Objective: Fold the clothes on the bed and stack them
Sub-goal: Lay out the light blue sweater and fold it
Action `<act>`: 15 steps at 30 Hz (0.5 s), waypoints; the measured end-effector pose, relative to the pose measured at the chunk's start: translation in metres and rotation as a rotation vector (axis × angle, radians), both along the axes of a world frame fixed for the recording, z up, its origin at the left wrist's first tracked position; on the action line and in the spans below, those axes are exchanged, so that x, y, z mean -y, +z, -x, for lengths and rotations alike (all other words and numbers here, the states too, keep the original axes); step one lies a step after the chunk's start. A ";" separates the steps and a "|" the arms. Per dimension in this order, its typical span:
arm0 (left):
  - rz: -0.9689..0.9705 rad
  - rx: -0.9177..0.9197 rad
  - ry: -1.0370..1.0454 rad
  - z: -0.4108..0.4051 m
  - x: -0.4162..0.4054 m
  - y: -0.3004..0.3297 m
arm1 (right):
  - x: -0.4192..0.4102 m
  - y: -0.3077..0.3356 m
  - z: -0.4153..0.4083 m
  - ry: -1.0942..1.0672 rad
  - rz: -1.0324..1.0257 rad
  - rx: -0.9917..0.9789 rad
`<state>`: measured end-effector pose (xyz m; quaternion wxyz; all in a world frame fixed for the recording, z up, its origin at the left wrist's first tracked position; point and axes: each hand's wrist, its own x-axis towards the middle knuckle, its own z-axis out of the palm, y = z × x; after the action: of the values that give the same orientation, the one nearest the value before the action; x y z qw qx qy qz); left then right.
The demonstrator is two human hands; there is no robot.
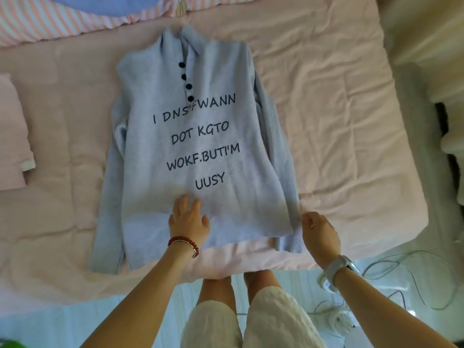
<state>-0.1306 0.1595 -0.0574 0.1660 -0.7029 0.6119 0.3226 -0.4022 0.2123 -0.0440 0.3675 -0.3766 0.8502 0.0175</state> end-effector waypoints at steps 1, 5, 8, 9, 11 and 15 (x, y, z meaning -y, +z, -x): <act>0.043 -0.035 -0.002 0.007 0.007 0.001 | 0.004 -0.001 0.002 -0.046 0.063 0.010; 0.102 -0.161 -0.047 0.042 0.033 0.002 | 0.051 -0.010 -0.004 -0.127 0.191 0.147; 0.095 -0.211 -0.063 0.068 0.053 0.003 | 0.086 -0.025 -0.013 -0.109 0.048 0.260; 0.095 -0.235 -0.053 0.074 0.060 0.004 | 0.093 -0.027 -0.011 -0.137 0.024 0.291; 0.113 -0.278 -0.026 0.085 0.077 0.009 | 0.106 -0.024 0.009 -0.246 0.072 0.308; 0.208 -0.276 -0.135 0.106 0.120 0.017 | 0.137 0.004 0.100 -0.310 0.293 0.076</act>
<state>-0.2368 0.0398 -0.0400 0.0281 -0.6227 0.7046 0.3391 -0.5025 0.0757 -0.0396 0.3391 -0.2911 0.8769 -0.1771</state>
